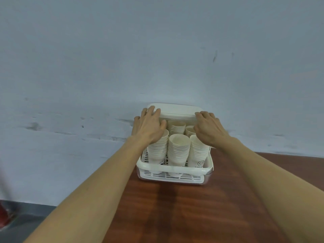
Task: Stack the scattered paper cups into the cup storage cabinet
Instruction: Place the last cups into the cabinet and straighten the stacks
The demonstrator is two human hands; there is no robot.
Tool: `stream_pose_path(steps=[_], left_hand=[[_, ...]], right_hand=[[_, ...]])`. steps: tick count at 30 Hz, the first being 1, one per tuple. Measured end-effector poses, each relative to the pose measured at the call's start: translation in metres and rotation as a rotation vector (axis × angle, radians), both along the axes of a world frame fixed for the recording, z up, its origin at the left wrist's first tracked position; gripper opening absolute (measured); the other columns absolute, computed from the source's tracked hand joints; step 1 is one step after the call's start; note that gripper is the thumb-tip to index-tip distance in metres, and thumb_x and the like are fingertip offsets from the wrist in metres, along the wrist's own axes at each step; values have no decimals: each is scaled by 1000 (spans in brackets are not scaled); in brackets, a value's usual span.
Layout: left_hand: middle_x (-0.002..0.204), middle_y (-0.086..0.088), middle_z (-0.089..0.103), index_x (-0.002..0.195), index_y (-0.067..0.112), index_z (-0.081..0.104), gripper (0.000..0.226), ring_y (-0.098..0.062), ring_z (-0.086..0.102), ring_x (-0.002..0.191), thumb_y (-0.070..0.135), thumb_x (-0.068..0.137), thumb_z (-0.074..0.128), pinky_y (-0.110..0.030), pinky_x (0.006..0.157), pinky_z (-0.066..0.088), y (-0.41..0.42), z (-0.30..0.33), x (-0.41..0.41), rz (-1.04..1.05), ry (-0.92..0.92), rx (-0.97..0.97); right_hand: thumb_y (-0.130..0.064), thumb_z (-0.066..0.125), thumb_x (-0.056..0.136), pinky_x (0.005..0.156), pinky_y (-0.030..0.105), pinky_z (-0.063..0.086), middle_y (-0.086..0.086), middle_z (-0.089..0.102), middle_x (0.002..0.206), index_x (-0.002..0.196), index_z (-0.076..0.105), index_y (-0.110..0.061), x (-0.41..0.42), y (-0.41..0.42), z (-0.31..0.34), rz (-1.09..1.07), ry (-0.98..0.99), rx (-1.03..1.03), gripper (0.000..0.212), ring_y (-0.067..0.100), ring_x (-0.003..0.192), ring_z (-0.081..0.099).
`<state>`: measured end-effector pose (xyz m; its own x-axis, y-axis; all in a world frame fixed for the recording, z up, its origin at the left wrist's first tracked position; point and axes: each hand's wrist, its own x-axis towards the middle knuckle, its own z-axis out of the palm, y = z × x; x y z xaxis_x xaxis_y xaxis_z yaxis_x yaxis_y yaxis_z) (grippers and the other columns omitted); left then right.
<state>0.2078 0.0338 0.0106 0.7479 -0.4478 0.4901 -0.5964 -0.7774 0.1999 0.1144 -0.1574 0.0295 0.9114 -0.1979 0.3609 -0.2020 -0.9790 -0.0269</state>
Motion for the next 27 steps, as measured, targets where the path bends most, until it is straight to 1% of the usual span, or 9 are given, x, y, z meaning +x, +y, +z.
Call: stream_pose_path(steps=[4,8,11,13,15,18,21,24,27], left_hand=[[142,-3,40,135,13,42,43,-24,34,130,33,98,35,-44,100,33,3,-2,0,-30,15,-9],[134,-6,45,129,12,47,36,-26,41,121,26,98,35,-42,94,36,2,-2,-3,-21,-4,-58],[123,-7,52,123,14,49,29,-27,44,110,15,99,34,-40,82,40,4,-4,-5,-15,-32,-76],[116,-6,54,118,14,49,28,-26,45,106,5,95,37,-37,73,41,8,-4,-7,-22,-40,-81],[112,-4,54,113,16,50,28,-24,44,103,0,91,41,-36,68,40,12,-5,-9,-27,-33,-90],[106,-1,53,102,18,52,20,-22,43,97,2,91,46,-37,64,43,19,-8,-17,-41,-37,-114],[104,1,53,100,19,54,14,-20,43,96,8,92,48,-36,63,41,24,-15,-26,-69,-32,-128],[104,5,51,98,21,52,17,-18,42,95,6,90,50,-31,60,36,28,-26,-37,-55,-43,-122],[101,5,51,98,20,53,19,-19,45,94,4,88,51,-29,61,32,29,-35,-46,-37,-51,-122]], right_hand=[[-18,39,95,96,43,33,15,43,135,128,46,-4,2,-3,-3,14,-37,-7,37,36,122,38],[-12,38,95,91,41,36,16,47,129,130,47,-6,-1,-6,-8,24,-92,-26,37,35,113,41],[-4,38,94,88,42,43,14,53,120,128,52,-8,-6,-8,-9,55,-139,10,36,33,106,47],[-5,41,95,85,43,46,12,56,114,124,56,-9,-11,-7,-9,62,-170,45,33,32,103,51],[-8,43,95,82,42,47,10,59,111,117,60,-9,-16,-5,-11,67,-203,68,28,31,99,54],[-7,48,92,76,42,47,8,61,106,106,64,-10,-27,0,-16,81,-234,68,21,31,94,56],[-7,50,91,74,41,48,6,61,104,103,64,-11,-38,6,-23,78,-232,79,20,29,91,57],[-8,53,90,74,43,50,5,60,103,103,65,-13,-48,9,-31,81,-219,111,18,29,89,58],[-8,56,88,73,43,49,3,60,100,100,64,-13,-55,12,-37,80,-201,119,16,27,90,57]])
